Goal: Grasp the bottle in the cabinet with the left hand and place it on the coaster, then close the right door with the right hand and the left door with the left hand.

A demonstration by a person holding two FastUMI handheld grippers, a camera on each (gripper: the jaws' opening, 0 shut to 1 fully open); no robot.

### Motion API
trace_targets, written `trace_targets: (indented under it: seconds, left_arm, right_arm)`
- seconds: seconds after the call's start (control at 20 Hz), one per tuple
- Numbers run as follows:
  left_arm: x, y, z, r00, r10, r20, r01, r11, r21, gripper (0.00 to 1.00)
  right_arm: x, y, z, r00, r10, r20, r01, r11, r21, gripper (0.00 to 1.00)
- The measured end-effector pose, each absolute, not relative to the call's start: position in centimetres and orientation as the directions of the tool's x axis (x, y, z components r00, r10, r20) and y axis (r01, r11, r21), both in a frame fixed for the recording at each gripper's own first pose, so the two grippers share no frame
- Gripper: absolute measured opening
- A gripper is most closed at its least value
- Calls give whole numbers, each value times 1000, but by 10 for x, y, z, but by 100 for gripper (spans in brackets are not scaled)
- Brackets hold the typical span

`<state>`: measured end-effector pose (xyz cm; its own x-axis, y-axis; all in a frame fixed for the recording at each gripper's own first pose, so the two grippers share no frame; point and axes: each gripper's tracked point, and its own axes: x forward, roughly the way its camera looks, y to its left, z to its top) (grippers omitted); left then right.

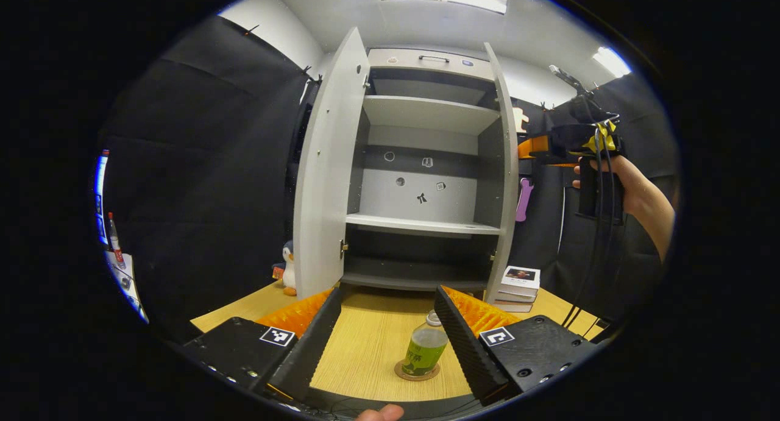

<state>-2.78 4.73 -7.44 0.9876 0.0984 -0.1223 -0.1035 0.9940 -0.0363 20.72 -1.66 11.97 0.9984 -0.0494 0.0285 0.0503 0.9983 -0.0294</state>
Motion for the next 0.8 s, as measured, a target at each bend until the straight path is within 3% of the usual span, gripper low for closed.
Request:
trace_targets:
  seconds: [0.15,0.35,0.55,0.8]
  left_arm:
    - [-33,60,-80,983,124,-138,-130,991,-34,98]
    - [-37,74,-80,979,151,-141,-157,987,-38,94]
    - [-29,79,-77,980,142,-139,-150,987,-52,94]
    - [-13,65,-48,990,92,-108,-103,989,-102,95]
  right_arm:
    - [225,3,108,1000,-9,5,9,1000,20,95]
    - [219,15,106,1000,16,17,-16,1000,2,96]
    - [183,17,120,996,44,77,-42,999,-21,96]
    - [120,4,108,990,0,143,-3,1000,20,96]
